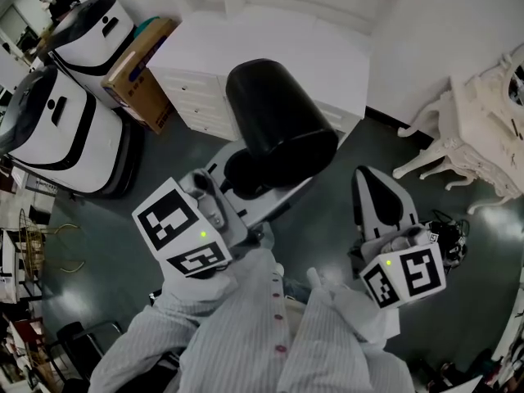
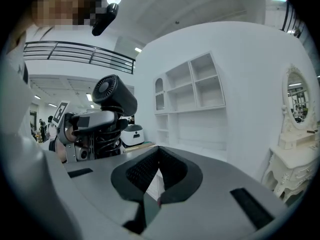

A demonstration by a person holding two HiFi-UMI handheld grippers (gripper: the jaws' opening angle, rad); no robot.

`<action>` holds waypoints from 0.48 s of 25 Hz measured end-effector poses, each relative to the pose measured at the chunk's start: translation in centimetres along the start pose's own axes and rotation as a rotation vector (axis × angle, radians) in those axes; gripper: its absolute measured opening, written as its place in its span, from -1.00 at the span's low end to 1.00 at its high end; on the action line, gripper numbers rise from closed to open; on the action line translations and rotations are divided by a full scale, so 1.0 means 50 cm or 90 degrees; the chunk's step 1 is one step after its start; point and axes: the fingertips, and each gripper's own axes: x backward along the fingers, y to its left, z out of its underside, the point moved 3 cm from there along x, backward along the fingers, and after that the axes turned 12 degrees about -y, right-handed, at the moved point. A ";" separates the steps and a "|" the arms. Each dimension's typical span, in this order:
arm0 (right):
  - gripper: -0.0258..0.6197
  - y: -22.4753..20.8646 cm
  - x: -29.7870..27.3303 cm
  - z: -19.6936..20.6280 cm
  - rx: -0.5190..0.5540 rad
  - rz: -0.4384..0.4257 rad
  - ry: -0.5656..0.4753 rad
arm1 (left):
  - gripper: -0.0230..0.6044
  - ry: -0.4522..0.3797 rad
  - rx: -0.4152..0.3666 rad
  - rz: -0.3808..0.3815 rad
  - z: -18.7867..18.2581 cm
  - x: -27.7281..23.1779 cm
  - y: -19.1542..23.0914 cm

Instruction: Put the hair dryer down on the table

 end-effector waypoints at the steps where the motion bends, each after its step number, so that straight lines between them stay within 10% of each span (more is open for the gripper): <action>1: -0.89 -0.007 -0.019 0.001 0.001 0.002 0.002 | -0.29 0.004 0.002 0.003 -0.001 -0.008 0.019; 12: -0.89 -0.073 -0.247 0.005 0.012 0.043 0.014 | -0.29 0.014 0.020 0.022 -0.046 -0.086 0.261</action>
